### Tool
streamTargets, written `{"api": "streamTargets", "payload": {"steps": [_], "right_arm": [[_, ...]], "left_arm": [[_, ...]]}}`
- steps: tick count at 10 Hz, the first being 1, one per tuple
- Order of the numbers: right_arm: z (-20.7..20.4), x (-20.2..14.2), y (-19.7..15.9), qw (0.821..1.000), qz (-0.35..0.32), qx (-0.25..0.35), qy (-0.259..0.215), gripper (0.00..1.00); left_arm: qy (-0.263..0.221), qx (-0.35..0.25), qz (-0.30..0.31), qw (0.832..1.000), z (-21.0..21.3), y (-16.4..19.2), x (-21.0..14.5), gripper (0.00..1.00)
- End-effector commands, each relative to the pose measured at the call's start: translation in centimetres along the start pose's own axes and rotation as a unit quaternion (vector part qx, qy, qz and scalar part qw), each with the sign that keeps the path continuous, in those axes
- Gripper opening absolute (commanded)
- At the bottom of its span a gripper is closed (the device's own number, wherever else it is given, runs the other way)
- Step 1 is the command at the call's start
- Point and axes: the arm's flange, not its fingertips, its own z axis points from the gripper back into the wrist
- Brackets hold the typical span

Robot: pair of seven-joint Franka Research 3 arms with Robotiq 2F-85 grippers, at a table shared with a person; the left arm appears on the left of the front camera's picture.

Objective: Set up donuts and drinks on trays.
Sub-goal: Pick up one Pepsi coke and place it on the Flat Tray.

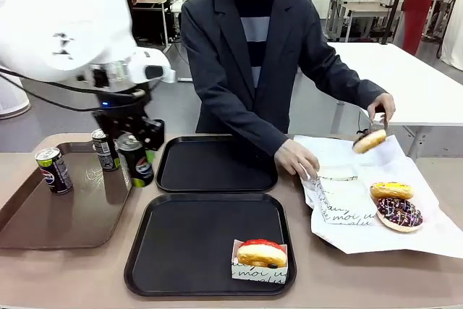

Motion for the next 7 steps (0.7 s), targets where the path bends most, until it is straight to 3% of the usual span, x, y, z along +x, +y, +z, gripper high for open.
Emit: {"api": "streamTargets", "payload": {"steps": [1,4,7], "right_arm": [[-0.1,0.1,-0.1,1.000,0.008,0.009,-0.006,1.00],[-0.1,0.1,-0.1,1.000,0.008,0.009,-0.006,1.00],[-0.1,0.1,-0.1,1.000,0.008,0.009,-0.006,1.00]], "left_arm": [[0.014,-0.003,-0.038,0.999,-0.5,-2.5,3.3,0.58],[0.015,-0.022,-0.075,0.997,-3.0,-6.8,6.6,0.58],[0.027,-0.043,-0.080,0.995,-5.1,-7.3,6.8,0.58]]}}
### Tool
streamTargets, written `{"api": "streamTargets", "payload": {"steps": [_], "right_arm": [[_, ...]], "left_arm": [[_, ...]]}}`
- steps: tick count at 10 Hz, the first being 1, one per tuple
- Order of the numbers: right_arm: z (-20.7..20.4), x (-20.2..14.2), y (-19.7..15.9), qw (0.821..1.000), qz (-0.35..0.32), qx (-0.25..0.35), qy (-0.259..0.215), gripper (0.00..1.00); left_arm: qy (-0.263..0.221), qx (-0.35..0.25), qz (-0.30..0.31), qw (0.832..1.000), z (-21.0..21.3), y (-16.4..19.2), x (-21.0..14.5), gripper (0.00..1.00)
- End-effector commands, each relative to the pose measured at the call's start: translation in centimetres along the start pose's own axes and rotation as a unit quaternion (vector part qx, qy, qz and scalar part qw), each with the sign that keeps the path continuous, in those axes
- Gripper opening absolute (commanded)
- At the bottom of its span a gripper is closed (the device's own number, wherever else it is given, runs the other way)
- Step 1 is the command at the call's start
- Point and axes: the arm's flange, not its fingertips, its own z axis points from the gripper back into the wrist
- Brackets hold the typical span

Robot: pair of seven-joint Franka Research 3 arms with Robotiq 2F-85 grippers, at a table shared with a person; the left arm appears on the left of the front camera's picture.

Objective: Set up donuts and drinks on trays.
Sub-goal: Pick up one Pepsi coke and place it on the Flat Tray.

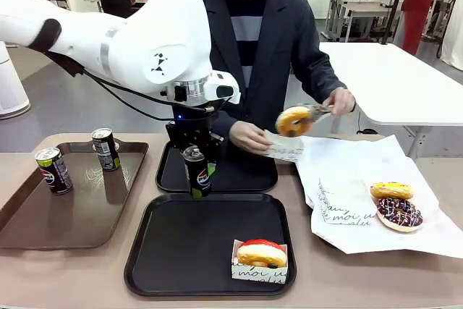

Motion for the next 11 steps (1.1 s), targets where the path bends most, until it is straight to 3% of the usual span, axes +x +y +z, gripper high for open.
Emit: {"api": "streamTargets", "payload": {"steps": [1,5,6,7,10,11], "right_arm": [[-0.1,0.1,-0.1,1.000,0.008,0.009,-0.006,1.00],[-0.1,0.1,-0.1,1.000,0.008,0.009,-0.006,1.00],[-0.1,0.1,-0.1,1.000,0.008,0.009,-0.006,1.00],[-0.1,0.1,-0.1,1.000,0.008,0.009,-0.006,1.00],[-0.1,0.1,-0.1,1.000,0.008,0.009,-0.006,1.00],[-0.1,0.1,-0.1,1.000,0.008,0.009,-0.006,1.00]], "left_arm": [[-0.017,-0.006,-0.009,1.000,0.2,0.1,-0.9,0.58],[0.005,-0.013,-0.030,0.999,-1.0,0.3,-4.8,0.58],[0.013,0.031,-0.022,0.999,-1.3,0.0,-5.4,0.58],[0.015,0.003,-0.020,1.000,-1.3,-0.2,-2.9,0.58],[0.021,0.010,-0.022,0.999,-1.8,-0.1,-3.9,0.58],[0.035,-0.022,-0.028,0.999,-2.7,0.8,-3.5,0.58]]}}
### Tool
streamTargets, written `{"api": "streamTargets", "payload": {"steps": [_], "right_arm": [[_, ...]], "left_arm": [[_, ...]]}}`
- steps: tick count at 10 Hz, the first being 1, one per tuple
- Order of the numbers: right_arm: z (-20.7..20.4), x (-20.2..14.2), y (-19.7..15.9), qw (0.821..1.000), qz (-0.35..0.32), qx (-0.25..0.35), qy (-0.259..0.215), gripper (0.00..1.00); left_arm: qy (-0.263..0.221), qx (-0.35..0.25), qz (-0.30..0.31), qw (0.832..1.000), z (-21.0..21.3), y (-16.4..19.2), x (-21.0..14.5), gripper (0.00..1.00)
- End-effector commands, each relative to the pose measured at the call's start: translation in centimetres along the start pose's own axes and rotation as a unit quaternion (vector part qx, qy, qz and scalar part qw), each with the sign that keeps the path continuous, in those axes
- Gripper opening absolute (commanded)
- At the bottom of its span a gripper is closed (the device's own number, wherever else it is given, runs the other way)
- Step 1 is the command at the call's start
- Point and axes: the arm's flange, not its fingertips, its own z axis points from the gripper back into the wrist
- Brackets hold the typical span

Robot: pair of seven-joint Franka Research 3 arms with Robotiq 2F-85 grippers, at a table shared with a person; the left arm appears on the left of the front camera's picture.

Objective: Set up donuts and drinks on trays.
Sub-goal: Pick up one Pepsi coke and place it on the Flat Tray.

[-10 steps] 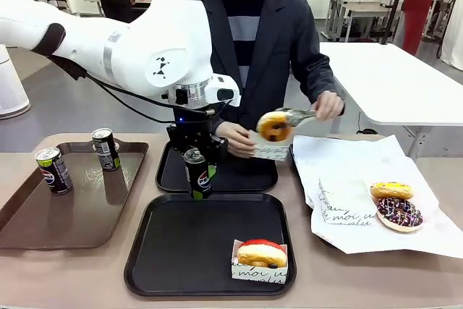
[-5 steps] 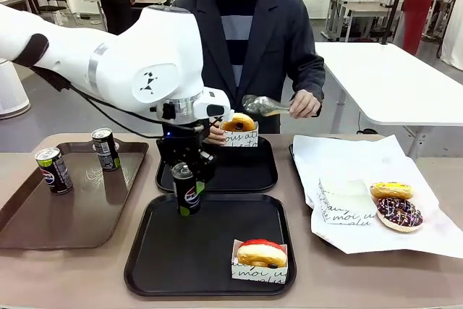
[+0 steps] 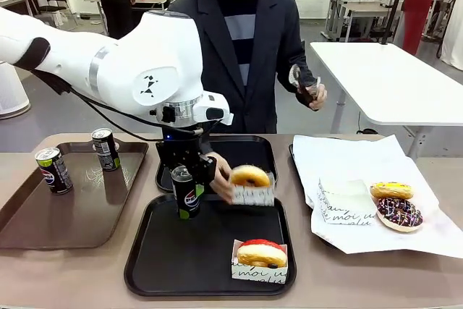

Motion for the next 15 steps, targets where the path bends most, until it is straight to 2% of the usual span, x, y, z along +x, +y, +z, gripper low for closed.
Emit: {"api": "streamTargets", "payload": {"steps": [1,2,3,4,5,10,11,12,14,15], "right_arm": [[-0.1,0.1,-0.1,1.000,0.008,0.009,-0.006,1.00],[-0.1,0.1,-0.1,1.000,0.008,0.009,-0.006,1.00],[-0.1,0.1,-0.1,1.000,0.008,0.009,-0.006,1.00],[-0.1,0.1,-0.1,1.000,0.008,0.009,-0.006,1.00],[-0.1,0.1,-0.1,1.000,0.008,0.009,-0.006,1.00],[-0.1,0.1,-0.1,1.000,0.008,0.009,-0.006,1.00],[-0.1,0.1,-0.1,1.000,0.008,0.009,-0.006,1.00],[-0.1,0.1,-0.1,1.000,0.008,0.009,-0.006,1.00],[-0.1,0.1,-0.1,1.000,0.008,0.009,-0.006,1.00],[-0.1,0.1,-0.1,1.000,0.008,0.009,-0.006,1.00]], "left_arm": [[0.036,0.005,-0.017,0.999,1.8,0.9,-2.7,0.58],[0.021,0.040,-0.028,0.999,5.7,1.0,-7.9,0.58],[-0.053,0.057,0.016,0.997,8.5,1.7,-12.1,0.58],[-0.080,0.061,0.041,0.994,9.4,2.7,-14.2,0.58],[-0.079,0.052,0.052,0.994,9.3,3.5,-14.8,0.58],[-0.088,0.034,0.060,0.994,9.1,4.6,-13.7,0.58],[-0.146,0.028,0.038,0.988,8.5,3.8,-12.1,0.58],[-0.149,0.022,0.024,0.988,7.3,2.7,-10.0,0.58],[-0.106,0.036,0.015,0.994,3.4,1.1,-5.8,0.58],[-0.054,0.010,0.022,0.998,0.3,0.7,-2.7,0.58]]}}
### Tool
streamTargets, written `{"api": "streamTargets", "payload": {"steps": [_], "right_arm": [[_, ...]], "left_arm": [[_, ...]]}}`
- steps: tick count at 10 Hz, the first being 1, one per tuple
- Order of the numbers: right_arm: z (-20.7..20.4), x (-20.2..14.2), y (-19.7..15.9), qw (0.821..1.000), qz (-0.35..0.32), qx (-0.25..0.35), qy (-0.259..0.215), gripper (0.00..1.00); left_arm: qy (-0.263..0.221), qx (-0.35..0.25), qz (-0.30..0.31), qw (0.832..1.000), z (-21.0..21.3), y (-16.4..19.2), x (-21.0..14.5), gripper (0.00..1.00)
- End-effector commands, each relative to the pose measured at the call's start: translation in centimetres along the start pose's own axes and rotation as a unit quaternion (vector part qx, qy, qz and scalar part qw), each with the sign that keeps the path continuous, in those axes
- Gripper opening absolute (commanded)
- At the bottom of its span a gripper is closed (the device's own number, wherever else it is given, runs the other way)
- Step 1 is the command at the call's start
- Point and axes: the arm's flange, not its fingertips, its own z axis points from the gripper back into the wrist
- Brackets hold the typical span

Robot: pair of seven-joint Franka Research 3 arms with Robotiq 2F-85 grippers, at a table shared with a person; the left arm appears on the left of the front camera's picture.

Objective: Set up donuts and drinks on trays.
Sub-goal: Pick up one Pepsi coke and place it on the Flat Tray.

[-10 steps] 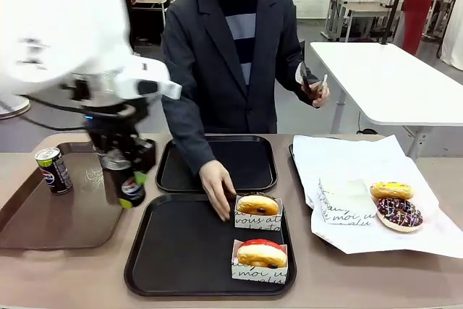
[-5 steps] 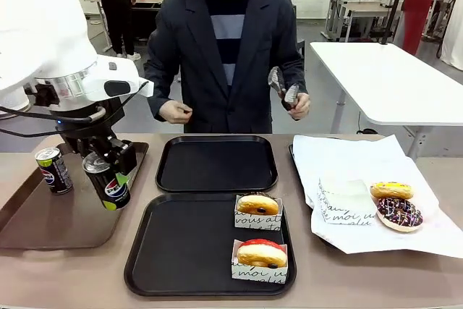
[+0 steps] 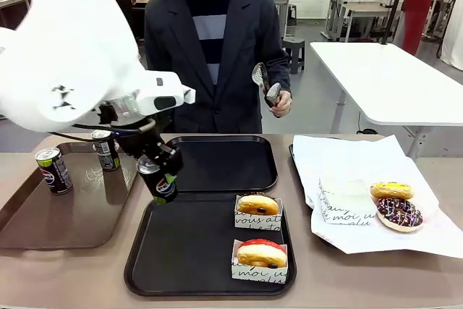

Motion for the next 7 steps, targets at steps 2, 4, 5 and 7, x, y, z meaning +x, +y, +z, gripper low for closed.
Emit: {"api": "streamTargets", "payload": {"steps": [2,4,5,7], "right_arm": [[-0.1,0.1,-0.1,1.000,0.008,0.009,-0.006,1.00],[-0.1,0.1,-0.1,1.000,0.008,0.009,-0.006,1.00],[-0.1,0.1,-0.1,1.000,0.008,0.009,-0.006,1.00],[-0.1,0.1,-0.1,1.000,0.008,0.009,-0.006,1.00]], "left_arm": [[0.065,-0.018,0.006,0.998,-5.2,-1.5,4.6,0.58],[0.070,-0.031,0.006,0.997,-7.0,-1.9,5.0,0.58],[0.067,-0.035,0.008,0.997,-7.5,-1.9,5.0,0.58],[0.066,-0.027,0.008,0.997,-7.6,-1.8,4.9,1.00]]}}
